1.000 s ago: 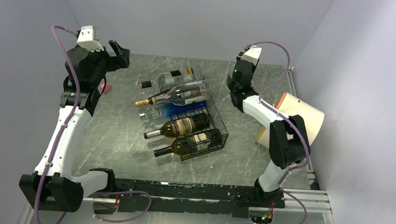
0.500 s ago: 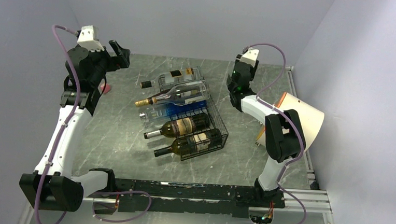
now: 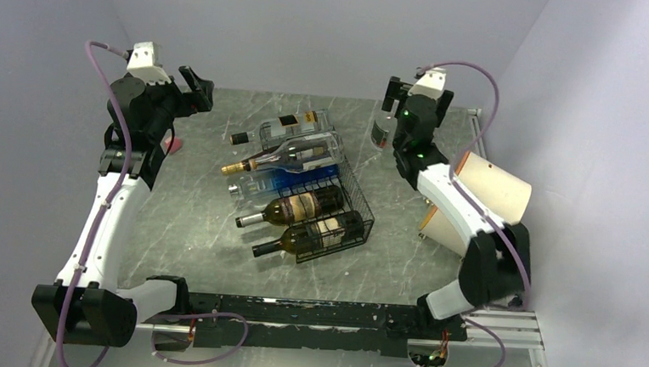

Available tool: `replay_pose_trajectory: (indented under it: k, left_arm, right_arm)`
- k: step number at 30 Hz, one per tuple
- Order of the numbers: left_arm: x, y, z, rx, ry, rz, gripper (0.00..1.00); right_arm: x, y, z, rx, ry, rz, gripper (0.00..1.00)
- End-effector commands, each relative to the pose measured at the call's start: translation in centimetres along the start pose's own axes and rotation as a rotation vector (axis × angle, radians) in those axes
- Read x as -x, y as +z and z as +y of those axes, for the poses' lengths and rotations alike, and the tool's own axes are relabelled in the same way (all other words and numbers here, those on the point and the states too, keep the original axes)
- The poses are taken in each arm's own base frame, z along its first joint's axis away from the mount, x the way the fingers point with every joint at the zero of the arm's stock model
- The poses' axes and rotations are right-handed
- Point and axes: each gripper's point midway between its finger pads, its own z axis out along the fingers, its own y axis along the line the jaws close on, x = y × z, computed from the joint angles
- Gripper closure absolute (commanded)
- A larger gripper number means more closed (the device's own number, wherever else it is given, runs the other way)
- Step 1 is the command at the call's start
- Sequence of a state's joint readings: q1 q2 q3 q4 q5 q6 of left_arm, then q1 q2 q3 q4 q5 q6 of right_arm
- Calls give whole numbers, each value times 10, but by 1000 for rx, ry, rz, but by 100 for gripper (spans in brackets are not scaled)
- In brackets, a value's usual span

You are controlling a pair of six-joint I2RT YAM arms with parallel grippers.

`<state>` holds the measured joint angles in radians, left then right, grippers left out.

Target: Take the wine bottle off the wine rack

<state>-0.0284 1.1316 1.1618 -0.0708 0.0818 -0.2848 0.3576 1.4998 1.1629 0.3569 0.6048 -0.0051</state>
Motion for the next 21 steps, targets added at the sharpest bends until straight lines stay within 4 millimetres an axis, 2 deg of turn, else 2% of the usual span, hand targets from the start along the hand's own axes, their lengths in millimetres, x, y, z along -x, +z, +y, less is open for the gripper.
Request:
replay_pose_trajectory:
  k: [1,5,8,10,12,13,16,21]
  left_arm:
    - [11,-1,-13,-54,-3,-30,1]
    - [17,-3,-11,-42,10,-39,1]
    - [22,-8,-18,-71,11,-55,1]
    - [23,-7,-20,-80,14,-55,1]
    - [22,-4,-18,-59,4,-39,1]
    - [25,-3,-18,-55,-2,-34,1]
    - [27,-2,-22,-67,-1,-8,1]
    - [10,-8,-10,-31,37,-4,1]
  right_arm:
    - [-24,-42,-6,123,-87,161,0]
    - [-16,-69,-24,138,-180,205,0]
    - [-8,-89,-25,192,-212,229,0]
    - [-6,-105,-15,273,-254,222,0]
    - [-4,-123,1,349,-300,195,0]
    - [-5,-139,20,425,-340,183,0]
    - [-5,-177,59,603,-429,145,0]
    - [-2,-228,127,851,-502,64,0]
